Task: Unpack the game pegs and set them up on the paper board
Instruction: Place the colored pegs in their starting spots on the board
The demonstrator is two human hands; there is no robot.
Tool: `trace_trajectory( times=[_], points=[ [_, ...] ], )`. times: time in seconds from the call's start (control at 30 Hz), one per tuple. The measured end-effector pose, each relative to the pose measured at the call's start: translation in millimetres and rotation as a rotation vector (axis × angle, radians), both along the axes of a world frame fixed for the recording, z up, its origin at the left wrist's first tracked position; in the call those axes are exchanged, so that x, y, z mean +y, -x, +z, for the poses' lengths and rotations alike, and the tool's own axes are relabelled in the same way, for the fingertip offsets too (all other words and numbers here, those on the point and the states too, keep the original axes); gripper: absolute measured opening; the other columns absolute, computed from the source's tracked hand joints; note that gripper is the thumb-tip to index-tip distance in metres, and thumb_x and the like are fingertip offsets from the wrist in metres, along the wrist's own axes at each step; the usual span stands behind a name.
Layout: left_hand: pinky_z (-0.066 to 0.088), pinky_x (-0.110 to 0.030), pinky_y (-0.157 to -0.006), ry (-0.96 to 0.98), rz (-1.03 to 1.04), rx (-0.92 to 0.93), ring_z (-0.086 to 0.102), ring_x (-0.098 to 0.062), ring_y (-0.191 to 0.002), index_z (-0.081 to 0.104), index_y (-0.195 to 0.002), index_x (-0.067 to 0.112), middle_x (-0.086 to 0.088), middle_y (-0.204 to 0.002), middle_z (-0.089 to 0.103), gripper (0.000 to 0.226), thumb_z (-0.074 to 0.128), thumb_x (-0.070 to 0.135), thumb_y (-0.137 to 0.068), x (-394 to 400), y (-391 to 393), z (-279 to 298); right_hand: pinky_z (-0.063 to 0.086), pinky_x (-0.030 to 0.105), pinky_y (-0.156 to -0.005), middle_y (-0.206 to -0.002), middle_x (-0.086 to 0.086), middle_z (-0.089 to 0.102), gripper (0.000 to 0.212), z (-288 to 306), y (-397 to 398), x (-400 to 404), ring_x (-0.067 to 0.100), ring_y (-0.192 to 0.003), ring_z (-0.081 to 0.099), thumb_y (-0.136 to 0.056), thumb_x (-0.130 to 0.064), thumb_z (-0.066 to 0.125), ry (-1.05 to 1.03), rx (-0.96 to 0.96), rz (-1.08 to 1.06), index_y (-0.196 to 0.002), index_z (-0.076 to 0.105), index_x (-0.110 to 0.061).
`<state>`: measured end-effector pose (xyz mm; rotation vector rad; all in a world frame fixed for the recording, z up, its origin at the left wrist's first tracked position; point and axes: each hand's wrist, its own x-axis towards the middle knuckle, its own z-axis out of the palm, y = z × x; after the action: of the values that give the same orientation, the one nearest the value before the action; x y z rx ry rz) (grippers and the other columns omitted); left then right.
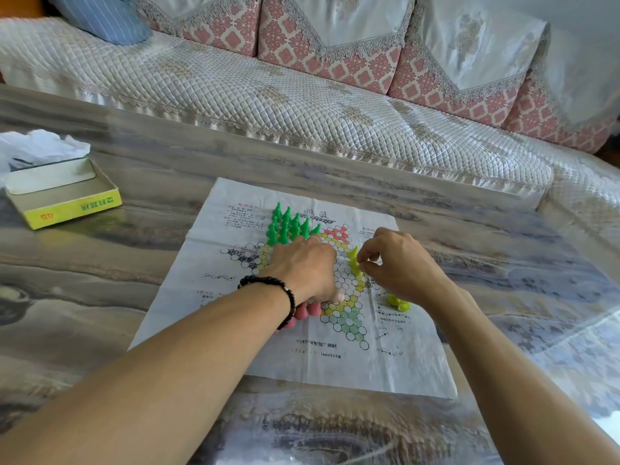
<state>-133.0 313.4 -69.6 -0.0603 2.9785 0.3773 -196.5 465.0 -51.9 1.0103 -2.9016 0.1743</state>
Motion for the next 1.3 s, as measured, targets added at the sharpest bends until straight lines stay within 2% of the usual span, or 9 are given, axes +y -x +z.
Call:
trace_trajectory(
  times=[0.33, 0.47, 0.57, 0.7, 0.77, 0.83, 0.97, 1.13, 1.3],
  points=[
    [0.045, -0.040, -0.080, 0.014, -0.002, -0.005, 0.052, -0.021, -0.109, 0.061, -0.111, 0.021, -0.001, -0.119, 0.053, 0.051, 0.071, 0.059, -0.077, 0, 1, -1, 0.053, 0.036, -0.076, -0.088, -0.006, 0.058, 0.009, -6, 2, -2, 0.013, -0.084, 0.059, -0.086, -0.020, 0.065, 0.021, -0.037, -0.004, -0.091, 0.072, -0.021],
    [0.044, -0.032, -0.067, -0.018, 0.012, 0.000, 0.059, -0.012, -0.078, 0.063, -0.094, 0.022, 0.006, -0.098, 0.063, 0.040, 0.071, 0.057, -0.078, 0, 1, 0, 0.050, 0.033, -0.073, -0.092, -0.005, 0.058, 0.016, -1, 0, 1, 0.013, -0.083, 0.057, -0.088, -0.028, 0.064, 0.074, -0.020, -0.003, -0.101, 0.069, -0.021],
    [0.047, -0.030, -0.063, -0.015, 0.011, -0.030, 0.064, -0.010, -0.069, 0.063, -0.093, 0.021, 0.009, -0.079, 0.066, 0.039, 0.070, 0.057, -0.079, 0, 1, 4, 0.049, 0.030, -0.070, -0.087, -0.006, 0.063, 0.012, 9, 1, 12, 0.012, -0.079, 0.059, -0.089, -0.024, 0.062, 0.167, -0.003, -0.049, -0.093, 0.072, -0.019],
    [0.051, -0.037, -0.077, 0.007, 0.001, -0.033, 0.063, -0.015, -0.089, 0.064, -0.111, 0.022, 0.004, -0.107, 0.061, 0.049, 0.071, 0.057, -0.078, 1, 1, 4, 0.053, 0.028, -0.067, -0.079, -0.007, 0.069, 0.014, 19, 0, 32, 0.008, -0.071, 0.062, -0.088, -0.023, 0.061, 0.061, -0.115, -0.101, -0.085, 0.074, -0.017],
    [0.050, -0.040, -0.084, 0.023, 0.001, -0.034, 0.060, -0.017, -0.095, 0.063, -0.114, 0.022, 0.001, -0.119, 0.054, 0.052, 0.071, 0.058, -0.077, 2, 1, 5, 0.046, 0.020, -0.060, -0.071, -0.010, 0.066, 0.012, 20, -4, 40, 0.005, -0.068, 0.060, -0.087, -0.022, 0.063, -0.010, -0.154, -0.101, -0.083, 0.074, -0.017],
    [0.050, -0.040, -0.083, 0.025, 0.000, -0.039, 0.059, -0.017, -0.094, 0.063, -0.111, 0.022, 0.001, -0.120, 0.054, 0.050, 0.072, 0.058, -0.077, 2, 0, 6, 0.042, 0.018, -0.059, -0.069, -0.014, 0.062, 0.011, 20, -10, 44, 0.005, -0.067, 0.058, -0.085, -0.019, 0.064, -0.053, -0.199, -0.092, -0.083, 0.074, -0.019],
    [0.049, -0.036, -0.078, 0.030, 0.002, -0.029, 0.058, -0.016, -0.090, 0.061, -0.118, 0.024, 0.002, -0.120, 0.054, 0.056, 0.072, 0.059, -0.076, 2, 0, 6, 0.052, 0.026, -0.069, -0.078, -0.012, 0.064, 0.021, 15, -16, 45, 0.008, -0.075, 0.061, -0.081, -0.016, 0.061, -0.117, -0.245, -0.078, -0.094, 0.074, -0.023],
    [0.047, -0.038, -0.088, 0.039, 0.003, -0.029, 0.057, -0.018, -0.107, 0.059, -0.124, 0.025, 0.002, -0.128, 0.051, 0.062, 0.072, 0.061, -0.075, 2, 2, 4, 0.057, 0.037, -0.073, -0.082, -0.007, 0.071, 0.025, 5, -16, 43, 0.015, -0.076, 0.064, -0.080, -0.010, 0.057, -0.135, -0.219, -0.035, -0.093, 0.076, -0.021],
    [0.046, -0.033, -0.077, 0.039, 0.002, -0.020, 0.060, -0.017, -0.101, 0.061, -0.120, 0.026, 0.004, -0.123, 0.054, 0.059, 0.072, 0.061, -0.075, 1, 3, 1, 0.052, 0.029, -0.075, -0.094, -0.008, 0.065, 0.017, 4, -16, 41, 0.010, -0.084, 0.059, -0.085, -0.022, 0.063, -0.113, -0.207, -0.033, -0.100, 0.070, -0.023]
  ],
)
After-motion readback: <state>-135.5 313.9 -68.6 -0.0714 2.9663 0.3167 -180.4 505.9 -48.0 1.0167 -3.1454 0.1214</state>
